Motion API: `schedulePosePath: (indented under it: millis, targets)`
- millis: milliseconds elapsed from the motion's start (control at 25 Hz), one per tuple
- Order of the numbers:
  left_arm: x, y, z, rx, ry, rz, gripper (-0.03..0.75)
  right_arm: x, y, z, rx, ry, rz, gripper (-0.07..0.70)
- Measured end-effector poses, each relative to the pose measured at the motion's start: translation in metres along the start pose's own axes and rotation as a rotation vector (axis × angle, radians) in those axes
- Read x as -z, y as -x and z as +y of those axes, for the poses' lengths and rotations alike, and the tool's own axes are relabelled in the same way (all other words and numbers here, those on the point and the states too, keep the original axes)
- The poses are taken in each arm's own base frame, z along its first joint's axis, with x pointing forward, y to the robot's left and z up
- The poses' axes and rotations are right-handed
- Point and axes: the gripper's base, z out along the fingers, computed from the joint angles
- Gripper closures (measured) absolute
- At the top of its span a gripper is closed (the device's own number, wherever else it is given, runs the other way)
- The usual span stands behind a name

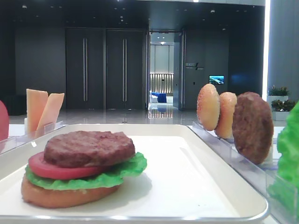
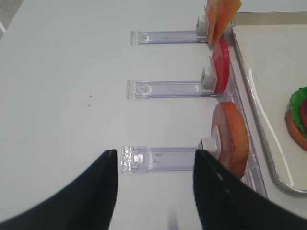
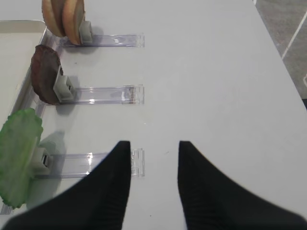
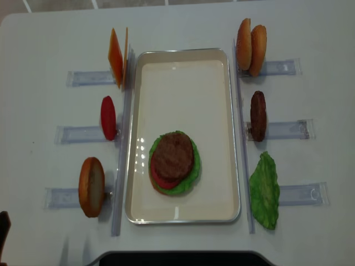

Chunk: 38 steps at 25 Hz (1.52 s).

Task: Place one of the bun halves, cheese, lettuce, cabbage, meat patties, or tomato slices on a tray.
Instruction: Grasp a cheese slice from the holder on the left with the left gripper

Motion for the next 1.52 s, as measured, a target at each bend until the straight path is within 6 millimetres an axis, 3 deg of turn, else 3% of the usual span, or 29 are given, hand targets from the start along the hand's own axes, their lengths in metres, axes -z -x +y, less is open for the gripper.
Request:
schedulePosePath:
  millis: [320,760,1160,1520]
  targets:
    - [0.004,0.008,0.000,0.016,0.000,0.003,0.325,0.000,0.000,0.000,0.000,0.000,0.000,0.395]
    - [-0.035,0.027,0.000,0.073,0.000,0.289,0.325,0.000,0.000,0.000,0.000,0.000,0.000,0.395]
    - [-0.058,0.082,0.002,0.110,0.009,0.412,0.325,0.000,0.000,0.000,0.000,0.000,0.000,0.395]
    - [-0.115,0.117,0.003,0.107,0.014,0.632,0.325,0.000,0.000,0.000,0.000,0.000,0.000,0.395]
